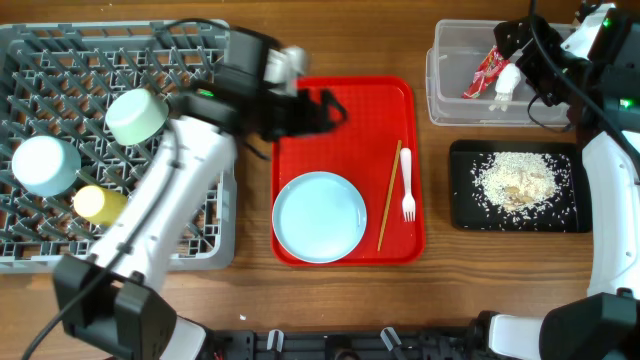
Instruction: Sort waste into correct bins and load items into the dishwasher rack
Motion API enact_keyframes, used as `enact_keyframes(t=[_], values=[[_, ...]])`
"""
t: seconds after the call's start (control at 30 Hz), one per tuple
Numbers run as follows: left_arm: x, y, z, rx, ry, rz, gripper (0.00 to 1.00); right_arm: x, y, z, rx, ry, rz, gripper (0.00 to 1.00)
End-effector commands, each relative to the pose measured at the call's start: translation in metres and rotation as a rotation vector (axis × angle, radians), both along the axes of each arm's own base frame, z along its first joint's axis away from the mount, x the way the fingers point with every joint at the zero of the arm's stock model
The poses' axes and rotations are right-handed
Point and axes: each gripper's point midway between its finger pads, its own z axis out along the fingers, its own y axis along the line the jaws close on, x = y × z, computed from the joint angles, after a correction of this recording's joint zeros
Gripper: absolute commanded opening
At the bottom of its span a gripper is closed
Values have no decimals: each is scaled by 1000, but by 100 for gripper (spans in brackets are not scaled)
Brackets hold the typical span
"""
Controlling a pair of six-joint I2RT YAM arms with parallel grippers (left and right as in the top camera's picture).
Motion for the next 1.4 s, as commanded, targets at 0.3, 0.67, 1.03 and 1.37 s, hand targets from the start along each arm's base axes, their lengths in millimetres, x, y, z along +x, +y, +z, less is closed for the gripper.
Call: enact_keyframes(t=[0.3,0.67,1.03,1.37], values=[[-58,-82,-79,282,87,27,84,-2,-2,7,-6,-17,-11,99],[-88,-74,-136,518,166,290,59,-2,-2,7,-6,-17,-11,100],[-99,-76,-189,623,221,263,29,-2,-2,7,-6,-18,-11,100],[-117,-86,-211,660,236,214,25,-2,-2,7,-6,-18,-11,100]])
